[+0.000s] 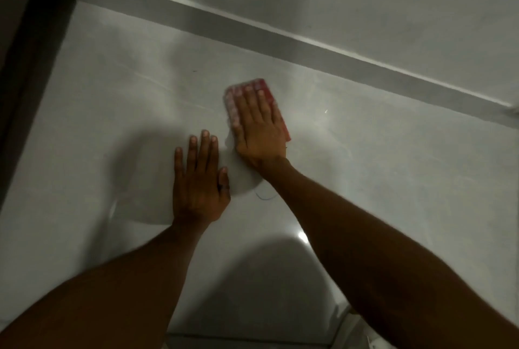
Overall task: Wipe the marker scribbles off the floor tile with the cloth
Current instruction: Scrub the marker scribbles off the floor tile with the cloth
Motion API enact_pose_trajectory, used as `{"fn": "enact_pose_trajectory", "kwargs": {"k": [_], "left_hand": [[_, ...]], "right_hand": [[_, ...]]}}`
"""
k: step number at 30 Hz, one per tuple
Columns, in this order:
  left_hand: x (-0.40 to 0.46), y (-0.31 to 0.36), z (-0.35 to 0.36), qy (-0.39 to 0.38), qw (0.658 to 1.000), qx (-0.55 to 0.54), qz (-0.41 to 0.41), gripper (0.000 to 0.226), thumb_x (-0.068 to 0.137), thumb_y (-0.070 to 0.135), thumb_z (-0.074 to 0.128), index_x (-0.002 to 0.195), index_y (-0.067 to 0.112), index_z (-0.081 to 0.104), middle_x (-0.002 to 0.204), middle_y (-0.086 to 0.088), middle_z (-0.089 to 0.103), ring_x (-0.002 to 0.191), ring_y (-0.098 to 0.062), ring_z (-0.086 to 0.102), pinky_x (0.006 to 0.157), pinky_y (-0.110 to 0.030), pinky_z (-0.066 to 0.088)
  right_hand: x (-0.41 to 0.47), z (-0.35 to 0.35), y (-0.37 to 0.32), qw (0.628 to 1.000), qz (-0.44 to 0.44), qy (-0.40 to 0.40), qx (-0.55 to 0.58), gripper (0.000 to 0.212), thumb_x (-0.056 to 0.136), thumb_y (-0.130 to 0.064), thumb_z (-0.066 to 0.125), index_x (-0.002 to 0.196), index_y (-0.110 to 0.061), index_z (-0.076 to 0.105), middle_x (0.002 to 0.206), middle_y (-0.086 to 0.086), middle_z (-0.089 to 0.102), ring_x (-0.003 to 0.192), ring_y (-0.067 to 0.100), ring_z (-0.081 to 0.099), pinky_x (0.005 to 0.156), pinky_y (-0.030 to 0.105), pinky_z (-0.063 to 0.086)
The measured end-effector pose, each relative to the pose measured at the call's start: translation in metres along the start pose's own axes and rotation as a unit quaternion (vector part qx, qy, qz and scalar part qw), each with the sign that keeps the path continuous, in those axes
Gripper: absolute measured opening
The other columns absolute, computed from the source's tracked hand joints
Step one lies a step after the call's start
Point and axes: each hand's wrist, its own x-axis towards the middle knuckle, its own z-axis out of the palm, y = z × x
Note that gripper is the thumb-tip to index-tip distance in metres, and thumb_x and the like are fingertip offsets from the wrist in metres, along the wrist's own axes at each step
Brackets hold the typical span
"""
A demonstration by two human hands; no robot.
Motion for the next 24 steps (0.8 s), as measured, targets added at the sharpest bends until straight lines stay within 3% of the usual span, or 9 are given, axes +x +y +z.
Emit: {"fn": "enact_pose_trajectory", "kwargs": {"k": [3,6,10,14,17,18,20,22,24], "left_hand": [[0.0,0.0,-0.001,0.001,1.0,-0.004,-0.003,0.07,0.108,0.038,0.029,0.169,0.006,0.024,0.178,-0.016,0.022,0.166,-0.036,0.019,0.135,-0.06,0.016],[0.0,0.002,-0.003,-0.008,1.0,-0.004,0.0,0.071,0.107,0.039,0.028,0.17,0.008,0.021,0.179,-0.015,0.02,0.167,-0.035,0.017,0.135,-0.06,0.013],[-0.002,0.001,-0.002,0.008,1.0,-0.003,0.003,0.069,0.108,0.037,0.03,0.17,0.008,0.023,0.179,-0.015,0.021,0.167,-0.035,0.018,0.135,-0.059,0.015],[-0.002,0.002,-0.003,0.024,1.0,-0.009,0.01,0.068,0.107,0.034,0.034,0.169,0.009,0.025,0.179,-0.014,0.022,0.167,-0.034,0.018,0.136,-0.058,0.013],[-0.001,0.001,-0.001,0.017,1.0,-0.011,0.006,0.069,0.107,0.036,0.033,0.17,0.01,0.022,0.18,-0.012,0.02,0.167,-0.033,0.016,0.136,-0.057,0.011],[-0.001,0.002,-0.001,0.017,1.0,-0.012,0.008,0.069,0.107,0.035,0.034,0.17,0.01,0.022,0.18,-0.012,0.019,0.167,-0.034,0.016,0.136,-0.057,0.01],[-0.002,0.0,0.0,0.018,1.0,-0.01,0.01,0.069,0.107,0.035,0.034,0.17,0.01,0.022,0.18,-0.013,0.02,0.167,-0.034,0.016,0.136,-0.058,0.012],[-0.002,-0.002,0.0,0.018,1.0,-0.008,0.012,0.069,0.107,0.036,0.033,0.17,0.009,0.023,0.179,-0.014,0.02,0.167,-0.036,0.018,0.135,-0.06,0.014],[-0.002,0.0,-0.002,0.018,1.0,-0.01,0.013,0.069,0.107,0.036,0.033,0.17,0.008,0.024,0.179,-0.014,0.02,0.167,-0.036,0.018,0.135,-0.06,0.014]], "right_hand": [[-0.015,0.005,0.014,0.994,-0.107,-0.008,-0.037,0.065,0.113,-0.043,0.029,0.171,-0.022,0.01,0.181,0.004,0.005,0.168,0.023,0.002,0.137,0.054,0.009],[-0.026,0.003,0.019,1.0,-0.006,0.014,-0.013,0.066,0.112,-0.043,0.03,0.171,-0.022,0.008,0.181,0.004,0.001,0.168,0.025,0.001,0.136,0.056,0.008],[-0.091,0.014,0.021,0.99,-0.133,-0.035,-0.036,0.066,0.111,-0.047,0.02,0.172,-0.024,0.01,0.181,0.004,0.007,0.169,0.024,0.002,0.135,0.057,0.014],[-0.101,0.0,0.059,0.997,0.064,0.033,-0.022,0.065,0.107,-0.042,0.022,0.169,-0.024,0.025,0.179,0.002,0.018,0.168,0.024,0.01,0.134,0.054,0.016],[-0.095,0.001,0.055,0.989,0.143,0.047,-0.005,0.069,0.106,-0.046,0.016,0.171,-0.02,0.018,0.18,0.005,0.013,0.168,0.024,0.006,0.137,0.052,0.007],[-0.101,0.005,0.051,0.993,0.109,0.039,-0.015,0.068,0.108,-0.045,0.019,0.171,-0.019,0.017,0.181,0.007,0.011,0.168,0.026,0.005,0.137,0.053,0.006],[-0.131,0.02,0.048,0.997,-0.069,-0.011,-0.043,0.065,0.11,-0.042,0.028,0.171,-0.019,0.017,0.18,0.008,0.012,0.168,0.03,0.006,0.135,0.058,0.012],[-0.158,0.021,0.064,0.962,-0.256,-0.072,-0.069,0.065,0.111,-0.04,0.032,0.171,-0.023,0.016,0.181,0.004,0.012,0.168,0.029,0.007,0.136,0.056,0.01],[-0.15,0.005,0.1,0.939,-0.324,-0.079,-0.084,0.065,0.109,-0.037,0.041,0.17,-0.026,0.021,0.18,0.001,0.016,0.168,0.027,0.01,0.136,0.054,0.012]]}}
